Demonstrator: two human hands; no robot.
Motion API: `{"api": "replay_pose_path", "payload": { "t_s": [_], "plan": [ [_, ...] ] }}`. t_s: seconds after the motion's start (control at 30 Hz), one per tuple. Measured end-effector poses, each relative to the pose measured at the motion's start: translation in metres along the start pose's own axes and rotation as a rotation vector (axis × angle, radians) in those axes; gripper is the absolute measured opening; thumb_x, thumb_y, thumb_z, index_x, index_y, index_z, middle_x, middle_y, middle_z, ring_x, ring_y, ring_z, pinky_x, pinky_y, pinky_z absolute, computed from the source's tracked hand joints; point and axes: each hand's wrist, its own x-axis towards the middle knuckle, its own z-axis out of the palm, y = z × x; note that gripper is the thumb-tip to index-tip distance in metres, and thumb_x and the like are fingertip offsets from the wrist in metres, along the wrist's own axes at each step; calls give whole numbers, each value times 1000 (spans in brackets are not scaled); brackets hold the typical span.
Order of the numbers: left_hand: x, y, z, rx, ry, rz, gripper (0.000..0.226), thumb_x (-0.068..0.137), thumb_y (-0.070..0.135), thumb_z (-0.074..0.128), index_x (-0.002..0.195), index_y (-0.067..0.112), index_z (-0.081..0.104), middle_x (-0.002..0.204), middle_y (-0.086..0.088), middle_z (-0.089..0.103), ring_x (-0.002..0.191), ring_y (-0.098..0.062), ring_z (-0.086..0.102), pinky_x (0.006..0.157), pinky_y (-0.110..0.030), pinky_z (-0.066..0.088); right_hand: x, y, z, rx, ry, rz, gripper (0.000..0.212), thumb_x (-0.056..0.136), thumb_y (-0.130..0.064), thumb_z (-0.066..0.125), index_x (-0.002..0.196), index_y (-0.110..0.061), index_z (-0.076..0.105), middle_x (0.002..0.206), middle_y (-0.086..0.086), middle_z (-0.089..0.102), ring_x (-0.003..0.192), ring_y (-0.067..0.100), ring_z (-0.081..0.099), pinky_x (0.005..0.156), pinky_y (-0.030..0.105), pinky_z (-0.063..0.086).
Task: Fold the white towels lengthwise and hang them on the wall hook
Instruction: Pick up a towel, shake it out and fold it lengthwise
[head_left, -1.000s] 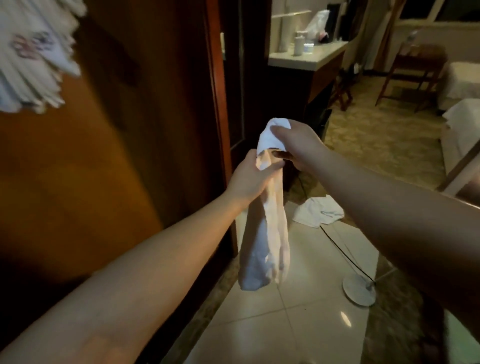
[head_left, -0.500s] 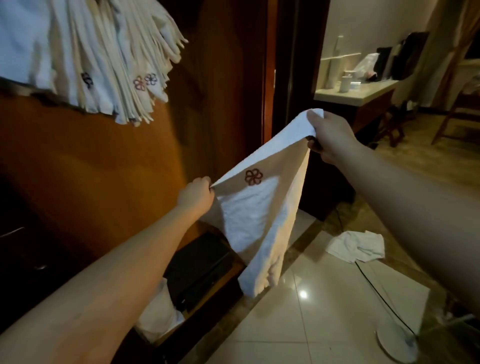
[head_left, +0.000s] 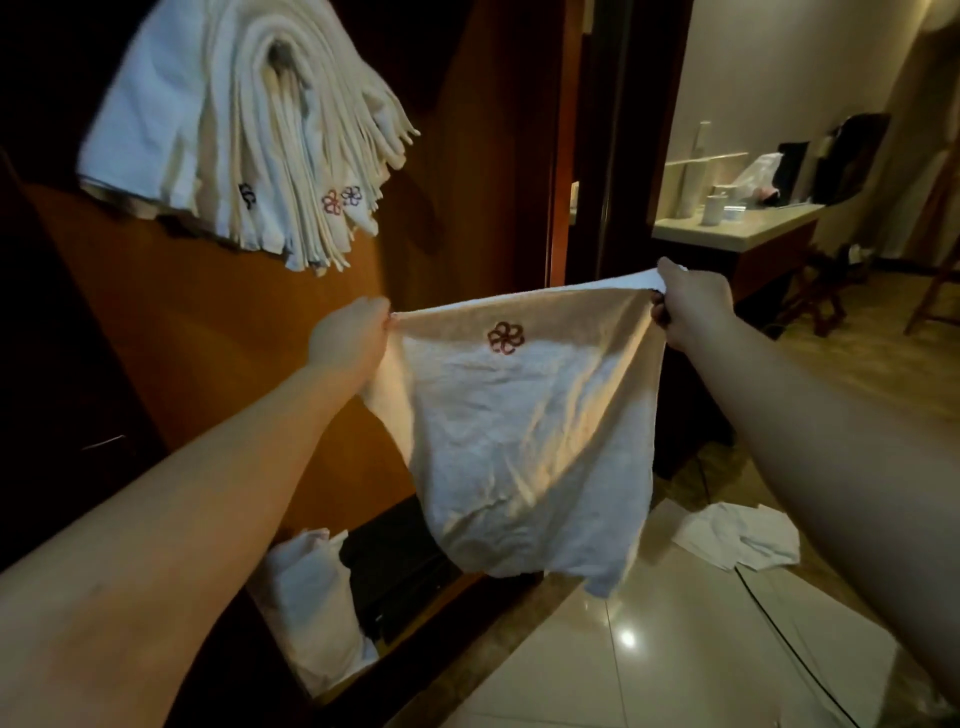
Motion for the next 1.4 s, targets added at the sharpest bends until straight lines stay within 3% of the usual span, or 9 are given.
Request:
{"api": "replay_pose_path", "payload": {
  "t_s": [0.13,0.3,0.37,0.5,0.63,0.77,0.97,1.13,1.4],
  "plan": [
    [6,-10,-14,-37,-17,-109,22,102,24,49,107,7,63,112,-15,58,96,-31,57,72,-40,45,0,5,-8,-3,-38,-42,46,94,-27,71,137,-22,58,105,4,65,74,13,60,58,22,49],
    [8,-12,-22,-790,-100,-570,50,94,42,64,135,15,57,133,-12,59,106,-26,60,76,-32,43,1,4,-25,-10,-227,-80,36,95,-19,63,130,-8,65,89,-3,65,60,7,58,49,19,47],
    [5,-13,-24,-772,-47,-569,40,90,45,67,118,16,65,121,-11,64,85,-19,58,71,-34,46,2,4,-34,115,-307,15,30,92,-14,59,119,-7,70,93,4,74,71,11,71,54,23,52],
    [3,-15,-27,-513,-42,-431,55,90,52,62,130,14,61,122,-10,63,95,-25,61,74,-36,54,6,9,-49,83,-494,11,48,75,1,51,114,-16,73,113,5,75,108,12,70,79,28,50],
    [0,-25,-33,-504,-290,-293,60,94,40,65,145,15,47,138,-11,54,109,-26,58,58,-26,43,16,15,-59,-164,-347,-169,23,92,-20,71,114,-20,73,100,0,76,83,6,69,69,22,51],
    [-12,-37,-31,-503,-422,-291,32,98,38,61,120,16,64,99,-1,64,89,-18,63,63,-30,48,19,17,-69,-253,-286,-199,21,93,-40,69,97,-21,75,86,-5,77,70,2,71,59,19,49],
    [-21,-30,-30,-936,-374,-529,43,85,40,76,119,15,67,118,-5,66,112,-23,61,106,-49,44,15,17,-74,-432,-184,-243,35,89,-52,69,112,-25,69,92,-7,65,81,11,63,64,25,46],
    [-29,-8,-27,-1342,-325,-659,27,90,23,72,115,13,67,98,-11,71,77,-20,72,65,-35,58,9,11,-77,-503,-280,-235,51,97,-54,53,134,-21,61,117,3,65,103,22,63,91,39,53],
    [-48,74,-35,-1386,-268,-888,17,89,21,74,102,12,66,103,-11,70,95,-28,69,86,-43,58,-28,40,-50,-550,-279,-210,44,99,-49,53,132,-20,60,114,5,66,95,21,63,73,35,51]
  ]
}}
